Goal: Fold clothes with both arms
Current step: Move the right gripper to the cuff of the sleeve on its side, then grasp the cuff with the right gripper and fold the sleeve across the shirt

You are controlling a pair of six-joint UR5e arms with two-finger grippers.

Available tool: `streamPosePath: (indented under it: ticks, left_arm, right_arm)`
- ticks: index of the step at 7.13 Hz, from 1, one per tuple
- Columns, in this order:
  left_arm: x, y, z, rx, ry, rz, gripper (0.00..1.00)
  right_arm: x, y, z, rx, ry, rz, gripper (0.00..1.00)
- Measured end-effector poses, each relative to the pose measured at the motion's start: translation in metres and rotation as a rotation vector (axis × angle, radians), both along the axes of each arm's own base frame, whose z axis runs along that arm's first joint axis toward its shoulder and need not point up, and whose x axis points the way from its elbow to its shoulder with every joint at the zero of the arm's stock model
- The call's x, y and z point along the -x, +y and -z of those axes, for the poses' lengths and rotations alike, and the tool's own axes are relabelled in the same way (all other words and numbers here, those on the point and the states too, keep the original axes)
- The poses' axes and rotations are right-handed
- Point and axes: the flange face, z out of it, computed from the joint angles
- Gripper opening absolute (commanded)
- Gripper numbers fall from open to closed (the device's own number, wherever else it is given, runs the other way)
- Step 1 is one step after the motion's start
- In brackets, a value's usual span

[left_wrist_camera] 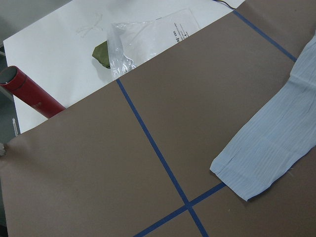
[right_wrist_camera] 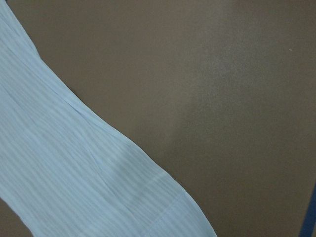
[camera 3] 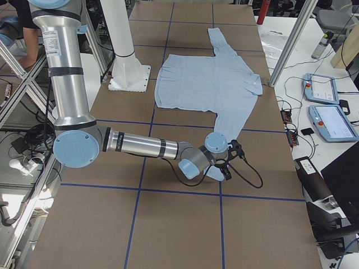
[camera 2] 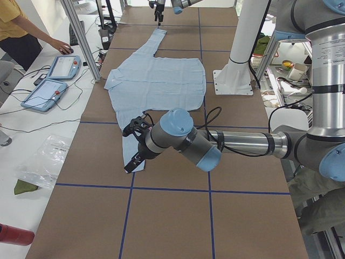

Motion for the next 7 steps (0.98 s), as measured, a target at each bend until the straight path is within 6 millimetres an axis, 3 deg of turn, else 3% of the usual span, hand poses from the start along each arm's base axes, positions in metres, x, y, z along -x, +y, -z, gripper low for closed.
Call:
streamPosePath:
  ticks: [1, 6, 7]
  left_arm:
    - [0.000, 0.000, 0.000, 0.000, 0.000, 0.000, 1.00]
    - [0.000, 0.001, -0.001, 0.001, -0.001, -0.002, 1.00]
    - [0.000, 0.002, -0.002, 0.002, -0.001, -0.001, 1.00]
  right_arm:
    - [0.006, 0.000, -0.010, 0.002, 0.016, 0.004, 0.80]
    - [0.021, 0.003, -0.036, 0.008, 0.097, -0.002, 0.52]
    - [0.025, 0.001, -0.036, 0.005, 0.107, -0.003, 0.32]
